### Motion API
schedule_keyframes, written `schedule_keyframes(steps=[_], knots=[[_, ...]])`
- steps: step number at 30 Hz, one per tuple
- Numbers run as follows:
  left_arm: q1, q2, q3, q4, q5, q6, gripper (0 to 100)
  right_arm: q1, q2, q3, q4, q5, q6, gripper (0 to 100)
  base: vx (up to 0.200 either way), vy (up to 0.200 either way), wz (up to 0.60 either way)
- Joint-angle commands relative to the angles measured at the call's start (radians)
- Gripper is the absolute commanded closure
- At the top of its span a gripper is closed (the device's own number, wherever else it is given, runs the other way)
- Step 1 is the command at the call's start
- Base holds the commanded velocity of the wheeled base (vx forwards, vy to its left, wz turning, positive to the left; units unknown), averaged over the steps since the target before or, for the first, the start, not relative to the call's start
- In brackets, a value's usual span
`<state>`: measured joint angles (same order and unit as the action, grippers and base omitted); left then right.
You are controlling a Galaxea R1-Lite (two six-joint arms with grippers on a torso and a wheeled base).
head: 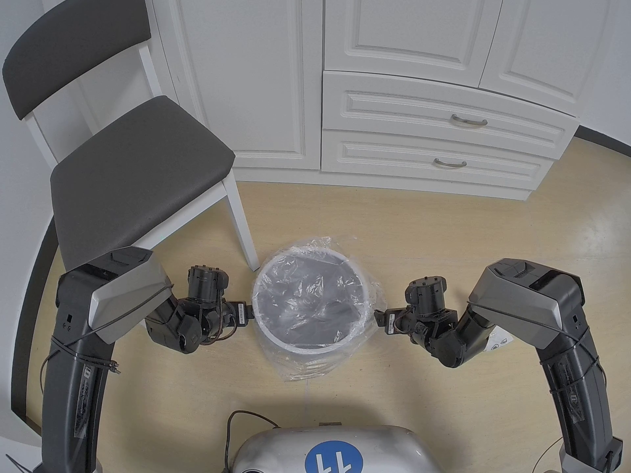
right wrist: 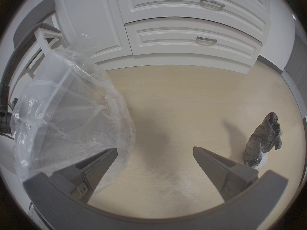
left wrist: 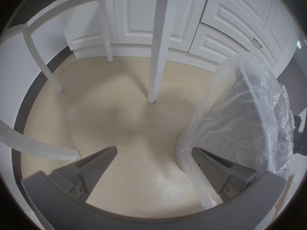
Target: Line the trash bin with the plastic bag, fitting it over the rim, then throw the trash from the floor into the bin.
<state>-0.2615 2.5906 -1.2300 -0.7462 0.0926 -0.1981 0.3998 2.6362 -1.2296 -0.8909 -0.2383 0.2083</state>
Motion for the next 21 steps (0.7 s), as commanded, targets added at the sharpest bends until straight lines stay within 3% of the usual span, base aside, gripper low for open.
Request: schedule_keyframes(steps=[1,6,14,18,21], knots=[[0.007,-0.038,0.027,0.002,-0.01,0.002,0,0.001,-0.002,0.007,-0.003,-0.024,-0.004,0,0.0,0.0,0.0],[0.015,-0.092,0.086,0.008,-0.048,0.012,0,0.002,-0.074,0.088,0.003,-0.016,-0.017,0,0.0,0.0,0.0],[0.051,-0.176,0.198,0.01,-0.117,0.121,0,-0.001,-0.139,0.145,-0.013,-0.009,-0.064,0,0.0,0.0,0.0],[0.053,-0.179,0.205,0.01,-0.117,0.129,0,-0.001,-0.133,0.104,-0.034,-0.01,-0.044,0,0.0,0.0,0.0],[0.053,-0.179,0.205,0.01,-0.117,0.129,0,0.007,-0.097,0.045,-0.138,-0.012,0.003,0,0.0,0.0,0.0]])
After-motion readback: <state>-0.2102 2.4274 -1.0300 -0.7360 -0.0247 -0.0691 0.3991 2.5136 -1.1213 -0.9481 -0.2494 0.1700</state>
